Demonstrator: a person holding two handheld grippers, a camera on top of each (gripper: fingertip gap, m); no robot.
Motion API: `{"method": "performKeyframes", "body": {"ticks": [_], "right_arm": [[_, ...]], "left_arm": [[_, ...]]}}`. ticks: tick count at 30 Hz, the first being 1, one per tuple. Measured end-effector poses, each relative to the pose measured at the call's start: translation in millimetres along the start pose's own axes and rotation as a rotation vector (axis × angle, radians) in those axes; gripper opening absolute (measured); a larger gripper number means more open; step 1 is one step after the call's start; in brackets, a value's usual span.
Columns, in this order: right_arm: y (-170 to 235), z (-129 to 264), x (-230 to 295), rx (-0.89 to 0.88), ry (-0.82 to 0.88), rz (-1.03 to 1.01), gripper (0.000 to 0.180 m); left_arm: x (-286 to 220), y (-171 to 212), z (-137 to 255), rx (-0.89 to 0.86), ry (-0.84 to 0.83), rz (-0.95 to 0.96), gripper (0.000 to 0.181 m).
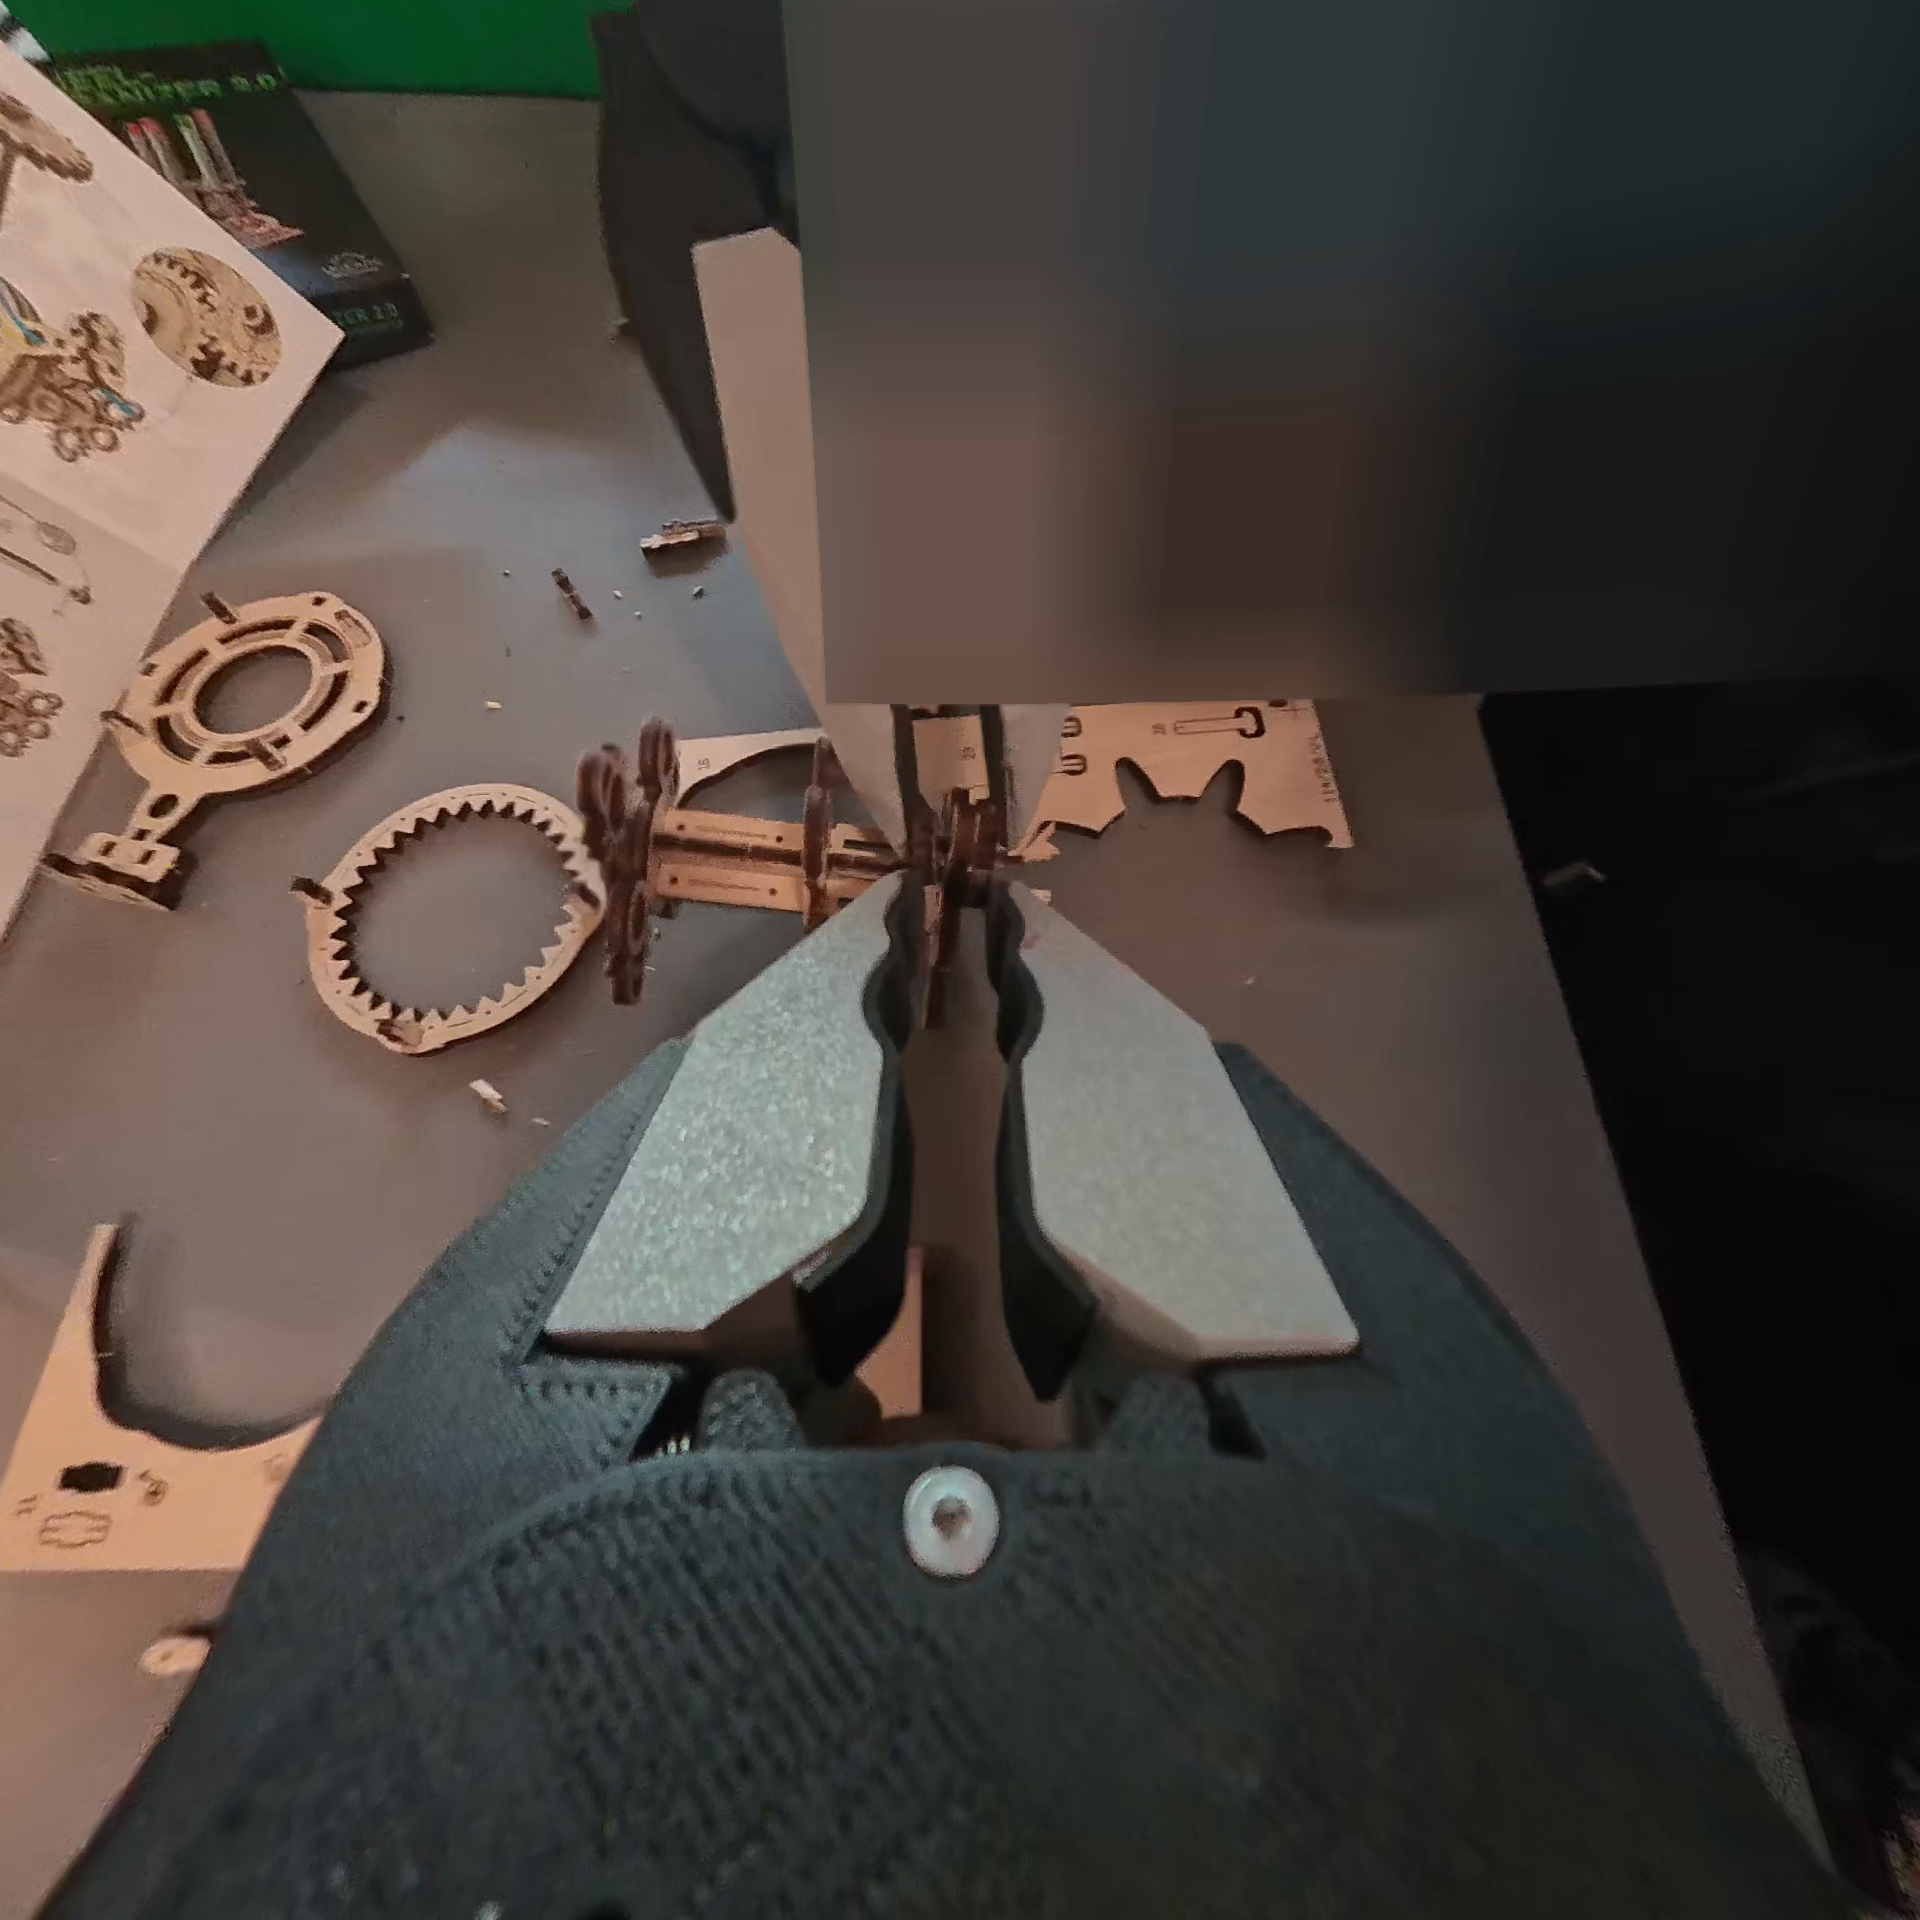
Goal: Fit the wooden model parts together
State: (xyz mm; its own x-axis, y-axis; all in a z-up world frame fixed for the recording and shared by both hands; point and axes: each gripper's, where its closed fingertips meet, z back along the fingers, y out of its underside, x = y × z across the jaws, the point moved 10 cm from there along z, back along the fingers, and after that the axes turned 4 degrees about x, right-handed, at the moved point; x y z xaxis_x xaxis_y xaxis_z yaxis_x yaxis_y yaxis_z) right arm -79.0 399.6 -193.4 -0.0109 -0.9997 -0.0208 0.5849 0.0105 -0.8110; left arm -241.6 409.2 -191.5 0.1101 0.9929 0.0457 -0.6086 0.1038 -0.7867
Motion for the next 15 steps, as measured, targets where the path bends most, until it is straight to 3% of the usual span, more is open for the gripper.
{"method": "performKeyframes", "body": {"ticks": [2, 8, 15], "right_arm": [[2, 0, -7, -0.025, -0.072, -0.091, 0.011], [3, 8, -14, -0.094, -0.102, -0.124, 0.012], [6, 14, -35, -0.204, -0.236, -0.362, 0.011]], "left_arm": [[-2, -1, 0, 0.002, -0.020, -0.040, 0.010], [6, 0, 3, -0.093, 0.017, 0.067, 0.010], [21, -3, 6, -0.167, 0.070, 0.236, 0.010]]}}
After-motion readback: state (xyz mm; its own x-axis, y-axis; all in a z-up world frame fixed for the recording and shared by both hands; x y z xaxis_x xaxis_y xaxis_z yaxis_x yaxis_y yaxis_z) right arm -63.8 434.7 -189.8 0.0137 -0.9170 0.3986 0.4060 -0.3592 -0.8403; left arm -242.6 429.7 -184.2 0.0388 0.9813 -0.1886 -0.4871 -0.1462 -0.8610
